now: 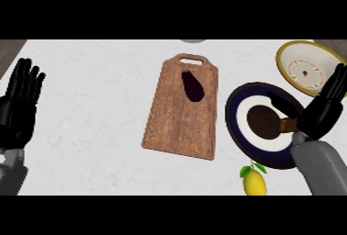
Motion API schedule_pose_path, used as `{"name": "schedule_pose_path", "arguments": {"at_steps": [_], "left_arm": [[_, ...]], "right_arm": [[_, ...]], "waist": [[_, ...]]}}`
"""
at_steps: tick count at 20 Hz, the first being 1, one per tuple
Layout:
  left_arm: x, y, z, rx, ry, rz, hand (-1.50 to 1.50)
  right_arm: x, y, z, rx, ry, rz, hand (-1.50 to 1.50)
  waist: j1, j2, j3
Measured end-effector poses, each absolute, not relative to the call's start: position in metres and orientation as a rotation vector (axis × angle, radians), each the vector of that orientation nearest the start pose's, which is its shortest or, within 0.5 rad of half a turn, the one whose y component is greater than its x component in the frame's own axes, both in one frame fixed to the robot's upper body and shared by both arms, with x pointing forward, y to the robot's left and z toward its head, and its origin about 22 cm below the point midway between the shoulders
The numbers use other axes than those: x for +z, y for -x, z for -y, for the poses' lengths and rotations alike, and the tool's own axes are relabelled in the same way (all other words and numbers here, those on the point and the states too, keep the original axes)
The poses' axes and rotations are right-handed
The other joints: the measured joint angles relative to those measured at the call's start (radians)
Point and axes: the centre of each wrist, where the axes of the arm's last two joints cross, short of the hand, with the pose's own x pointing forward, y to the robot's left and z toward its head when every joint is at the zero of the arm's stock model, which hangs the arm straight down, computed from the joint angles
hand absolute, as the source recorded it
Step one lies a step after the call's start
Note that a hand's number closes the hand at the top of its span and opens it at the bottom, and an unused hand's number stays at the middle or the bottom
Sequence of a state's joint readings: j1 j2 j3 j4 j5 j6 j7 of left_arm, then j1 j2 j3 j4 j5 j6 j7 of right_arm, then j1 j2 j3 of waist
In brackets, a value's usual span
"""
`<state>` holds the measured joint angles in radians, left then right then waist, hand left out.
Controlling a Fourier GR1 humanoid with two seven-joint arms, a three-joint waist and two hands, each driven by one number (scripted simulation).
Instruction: Pick the sweet potato from the plate and place it in the bowl
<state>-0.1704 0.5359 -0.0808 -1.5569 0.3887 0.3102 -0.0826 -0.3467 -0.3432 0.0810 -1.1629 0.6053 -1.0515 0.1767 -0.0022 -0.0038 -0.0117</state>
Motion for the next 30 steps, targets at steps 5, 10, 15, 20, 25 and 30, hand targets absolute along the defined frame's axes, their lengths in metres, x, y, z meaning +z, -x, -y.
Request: {"name": "schedule_pose_path", "arguments": {"at_steps": [5,10,15,20,25,30], "left_arm": [[0.084,-0.279,-0.323,0.043,-0.281,1.767,0.00],[0.082,-0.279,-0.329,0.046,-0.292,1.757,0.00],[0.084,-0.281,-0.332,0.050,-0.301,1.758,0.00],[0.079,-0.279,-0.336,0.056,-0.292,1.748,0.00],[0.082,-0.281,-0.340,0.052,-0.285,1.765,0.00],[0.086,-0.288,-0.340,0.047,-0.267,1.776,0.00]], "right_arm": [[0.004,-0.323,0.280,-0.051,1.427,1.456,-1.50],[-0.004,-0.324,0.266,0.051,1.353,1.214,-1.50],[0.012,-0.330,0.238,0.186,1.285,1.011,-1.50],[0.050,-0.331,0.206,0.262,1.271,0.889,-1.50],[0.084,-0.311,0.190,0.283,1.278,0.875,-1.50],[0.101,-0.297,0.194,0.273,1.275,0.855,-1.50]], "waist": [[-0.025,-0.012,-0.004],[-0.037,-0.018,-0.006],[-0.046,-0.023,-0.004],[-0.045,-0.021,0.002],[-0.037,-0.014,0.006],[-0.022,-0.005,0.009]]}}
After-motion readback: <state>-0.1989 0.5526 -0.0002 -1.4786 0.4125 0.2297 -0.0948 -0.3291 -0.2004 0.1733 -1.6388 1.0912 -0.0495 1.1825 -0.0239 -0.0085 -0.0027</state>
